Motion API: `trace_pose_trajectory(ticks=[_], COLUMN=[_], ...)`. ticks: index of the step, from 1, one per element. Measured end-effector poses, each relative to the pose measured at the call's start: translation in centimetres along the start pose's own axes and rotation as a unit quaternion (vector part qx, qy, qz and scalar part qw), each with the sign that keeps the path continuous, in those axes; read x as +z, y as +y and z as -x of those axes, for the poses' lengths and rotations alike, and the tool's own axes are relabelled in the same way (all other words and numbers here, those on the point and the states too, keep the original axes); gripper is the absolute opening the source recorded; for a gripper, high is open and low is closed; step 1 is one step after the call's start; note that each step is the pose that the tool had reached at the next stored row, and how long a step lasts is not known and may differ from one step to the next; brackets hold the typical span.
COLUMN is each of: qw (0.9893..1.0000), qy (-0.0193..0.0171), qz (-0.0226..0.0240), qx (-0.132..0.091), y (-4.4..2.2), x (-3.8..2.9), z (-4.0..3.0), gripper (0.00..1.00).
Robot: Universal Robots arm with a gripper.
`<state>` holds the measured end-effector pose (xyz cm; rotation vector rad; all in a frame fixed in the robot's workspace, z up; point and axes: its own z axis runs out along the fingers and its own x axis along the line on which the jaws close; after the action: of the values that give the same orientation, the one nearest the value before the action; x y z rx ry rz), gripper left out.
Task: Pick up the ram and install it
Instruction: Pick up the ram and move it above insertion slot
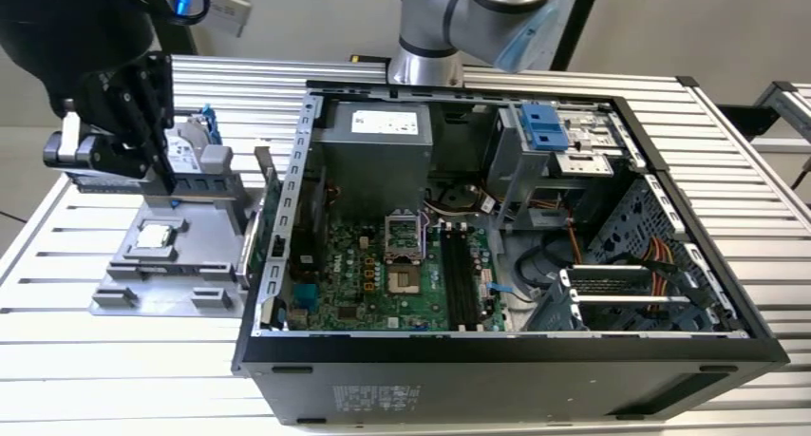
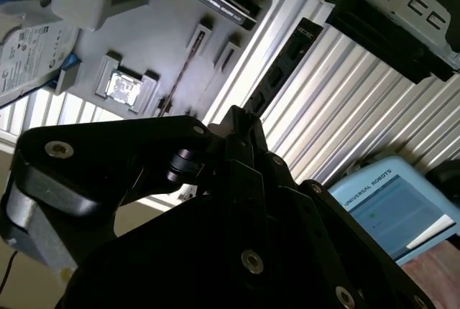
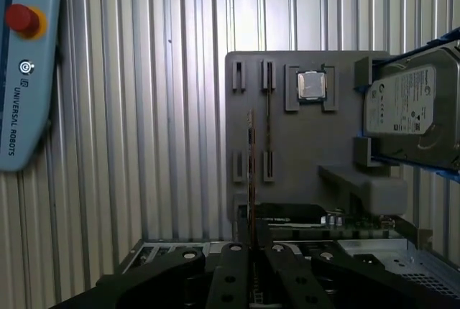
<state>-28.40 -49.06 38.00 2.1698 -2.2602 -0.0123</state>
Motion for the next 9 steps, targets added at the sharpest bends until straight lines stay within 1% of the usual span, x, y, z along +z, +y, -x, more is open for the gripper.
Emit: trace_pose_trajectory(ticks=[9], qw=[1.0000], qy=[0.0000], qz=[0.0003], qx=[0.000], y=[-1.34], x=[-0.02], z=[0.05], gripper=[0.00])
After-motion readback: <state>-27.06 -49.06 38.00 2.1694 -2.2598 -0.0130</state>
